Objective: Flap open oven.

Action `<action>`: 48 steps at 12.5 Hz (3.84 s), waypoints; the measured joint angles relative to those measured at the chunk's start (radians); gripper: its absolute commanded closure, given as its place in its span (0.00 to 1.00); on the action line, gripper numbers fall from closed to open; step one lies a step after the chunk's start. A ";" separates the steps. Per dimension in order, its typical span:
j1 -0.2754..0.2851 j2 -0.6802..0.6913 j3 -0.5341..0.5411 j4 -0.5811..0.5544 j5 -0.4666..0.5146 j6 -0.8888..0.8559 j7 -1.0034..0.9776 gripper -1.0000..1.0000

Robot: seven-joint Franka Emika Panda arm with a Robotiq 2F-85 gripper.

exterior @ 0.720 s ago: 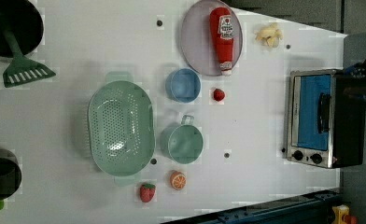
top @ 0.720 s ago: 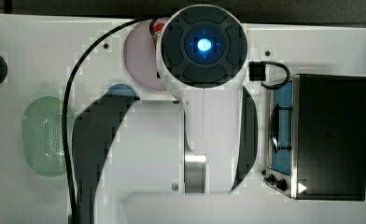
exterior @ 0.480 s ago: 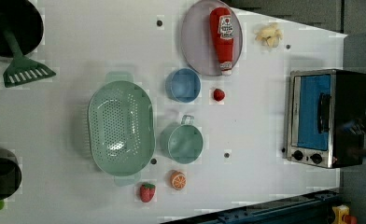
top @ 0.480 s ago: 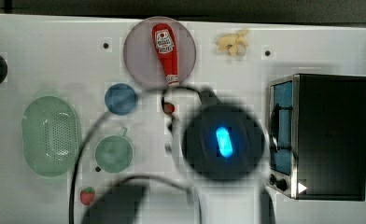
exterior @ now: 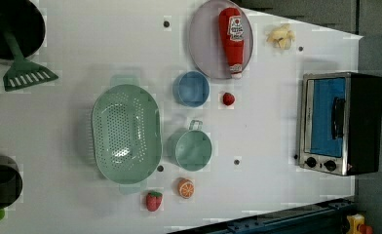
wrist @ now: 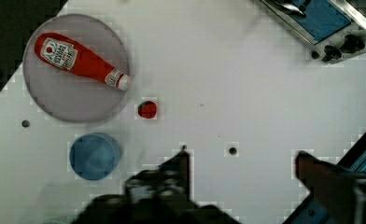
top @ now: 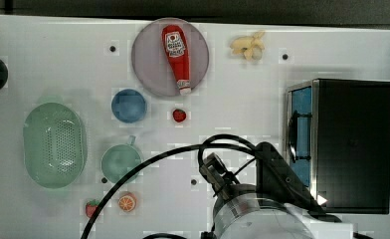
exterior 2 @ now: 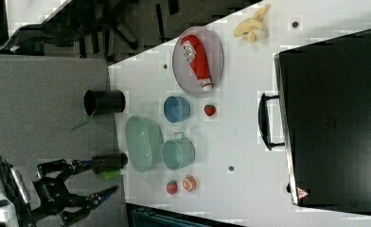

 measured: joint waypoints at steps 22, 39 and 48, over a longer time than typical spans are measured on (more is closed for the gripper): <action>-0.008 0.430 -0.331 -0.143 -0.154 0.528 -0.907 0.82; -0.014 0.661 -0.375 -0.213 -0.153 0.854 -1.093 0.82; 0.017 0.668 -0.258 -0.232 -0.499 0.795 -0.783 0.82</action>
